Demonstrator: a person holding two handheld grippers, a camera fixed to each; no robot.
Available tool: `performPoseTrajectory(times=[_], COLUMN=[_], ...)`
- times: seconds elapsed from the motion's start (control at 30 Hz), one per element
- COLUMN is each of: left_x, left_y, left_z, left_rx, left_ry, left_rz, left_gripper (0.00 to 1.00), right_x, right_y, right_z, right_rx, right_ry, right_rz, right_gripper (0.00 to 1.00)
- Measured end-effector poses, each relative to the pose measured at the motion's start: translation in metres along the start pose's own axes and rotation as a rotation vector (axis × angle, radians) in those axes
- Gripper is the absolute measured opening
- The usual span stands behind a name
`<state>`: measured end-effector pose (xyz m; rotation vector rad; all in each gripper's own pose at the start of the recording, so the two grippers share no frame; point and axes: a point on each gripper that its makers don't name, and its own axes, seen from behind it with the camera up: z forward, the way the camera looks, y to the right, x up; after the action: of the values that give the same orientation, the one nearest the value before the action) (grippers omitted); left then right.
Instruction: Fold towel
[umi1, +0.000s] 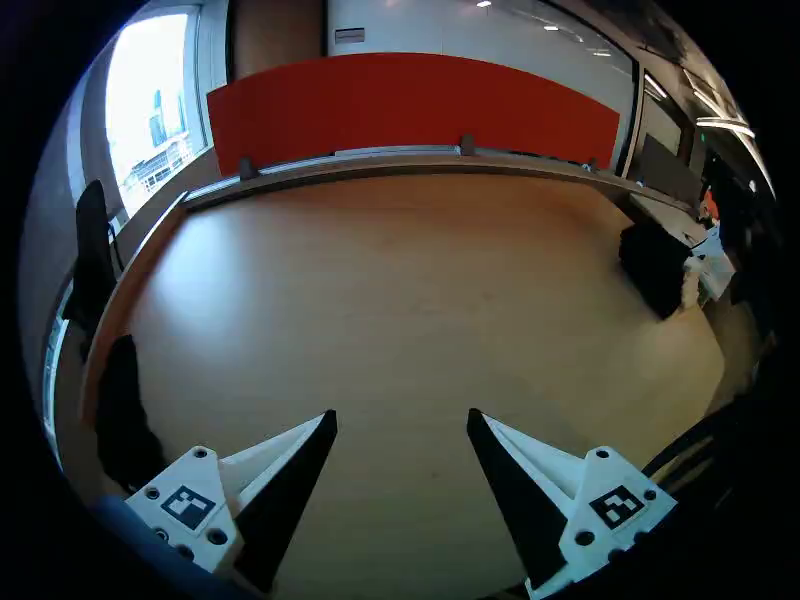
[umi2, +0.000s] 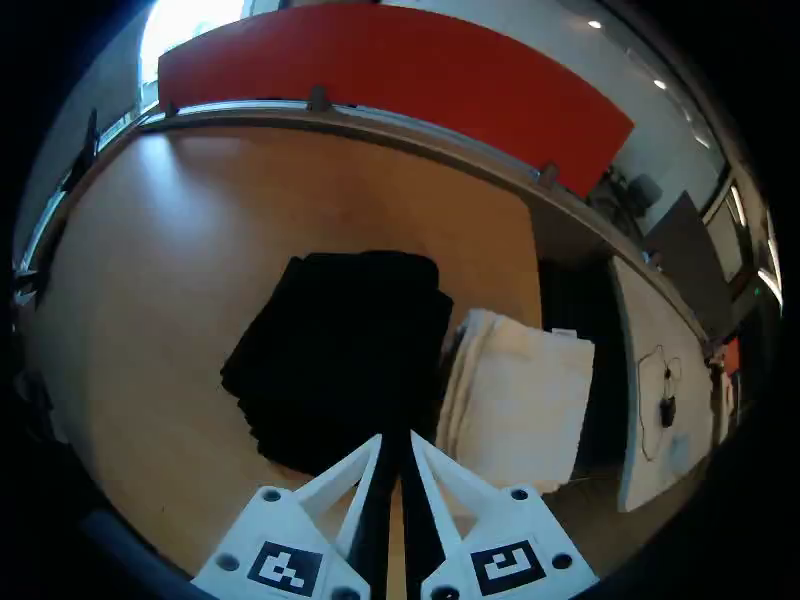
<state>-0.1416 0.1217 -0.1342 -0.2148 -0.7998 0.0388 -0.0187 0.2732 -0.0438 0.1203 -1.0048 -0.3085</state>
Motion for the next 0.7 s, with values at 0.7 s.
performPoseTrajectory(times=[0.7], left_x=[-0.003], left_y=[0.003], left_z=[0.001], left_rx=[0.006], left_ry=[-0.013], left_rz=[0.009], left_gripper=[0.97], right_x=[-0.038], right_y=[0.003], right_z=[0.023], right_rx=[-0.023], right_ry=[-0.051], right_rz=[0.090], right_gripper=[0.05])
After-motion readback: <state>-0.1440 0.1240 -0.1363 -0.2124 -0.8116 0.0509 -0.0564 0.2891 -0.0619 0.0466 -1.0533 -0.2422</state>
